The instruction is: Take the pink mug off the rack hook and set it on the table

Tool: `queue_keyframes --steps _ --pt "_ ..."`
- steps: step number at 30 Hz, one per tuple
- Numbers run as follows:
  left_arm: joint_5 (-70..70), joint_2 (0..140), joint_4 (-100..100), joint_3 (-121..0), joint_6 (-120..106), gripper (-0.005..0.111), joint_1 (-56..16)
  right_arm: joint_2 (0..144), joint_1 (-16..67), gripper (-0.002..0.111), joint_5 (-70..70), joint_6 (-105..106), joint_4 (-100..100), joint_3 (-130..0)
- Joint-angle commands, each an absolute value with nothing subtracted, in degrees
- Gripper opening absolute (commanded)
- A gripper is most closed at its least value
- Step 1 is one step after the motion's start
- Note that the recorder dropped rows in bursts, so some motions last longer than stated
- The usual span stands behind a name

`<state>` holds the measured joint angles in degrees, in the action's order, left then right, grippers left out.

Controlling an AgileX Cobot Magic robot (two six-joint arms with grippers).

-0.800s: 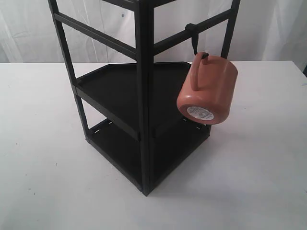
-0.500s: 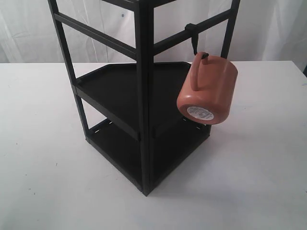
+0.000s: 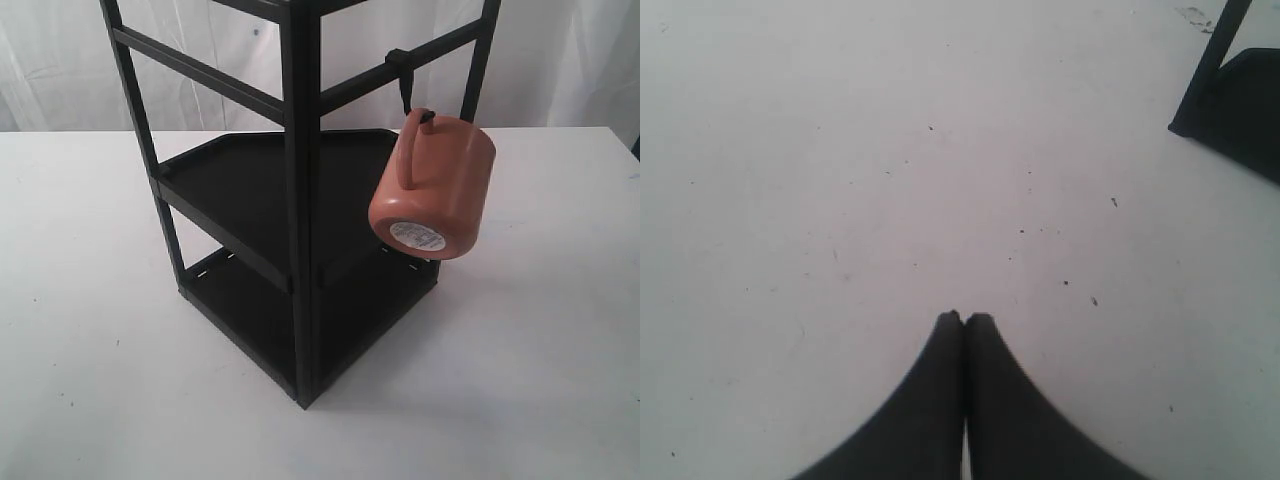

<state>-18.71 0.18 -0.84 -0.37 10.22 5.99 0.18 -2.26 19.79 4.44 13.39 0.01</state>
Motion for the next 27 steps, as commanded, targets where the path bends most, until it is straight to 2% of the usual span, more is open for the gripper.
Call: queue_keyframes --steps 1,5,9,13,23,27 --pt "-19.0 0.0 -0.7 0.0 10.2 0.0 5.6 0.0 -2.4 0.0 19.1 5.2 14.0 0.0" --pt "-19.0 0.0 -0.7 0.0 10.2 0.0 5.6 0.0 -2.4 0.0 15.4 12.1 14.2 0.0" --pt "-19.0 0.0 -0.7 0.0 10.2 0.0 5.6 0.0 -2.4 0.0 7.4 7.4 9.6 0.0" --pt "-19.0 0.0 -0.7 0.0 10.2 0.0 5.6 0.0 -2.4 0.0 2.1 -28.5 -21.2 0.0" --pt "-19.0 0.0 -0.7 0.0 10.2 0.0 5.6 0.0 -2.4 0.0 2.1 -33.2 -21.1 0.0" --pt "-19.0 0.0 -0.7 0.0 10.2 0.0 5.6 0.0 -2.4 0.0 -4.5 -35.0 -21.4 0.0"
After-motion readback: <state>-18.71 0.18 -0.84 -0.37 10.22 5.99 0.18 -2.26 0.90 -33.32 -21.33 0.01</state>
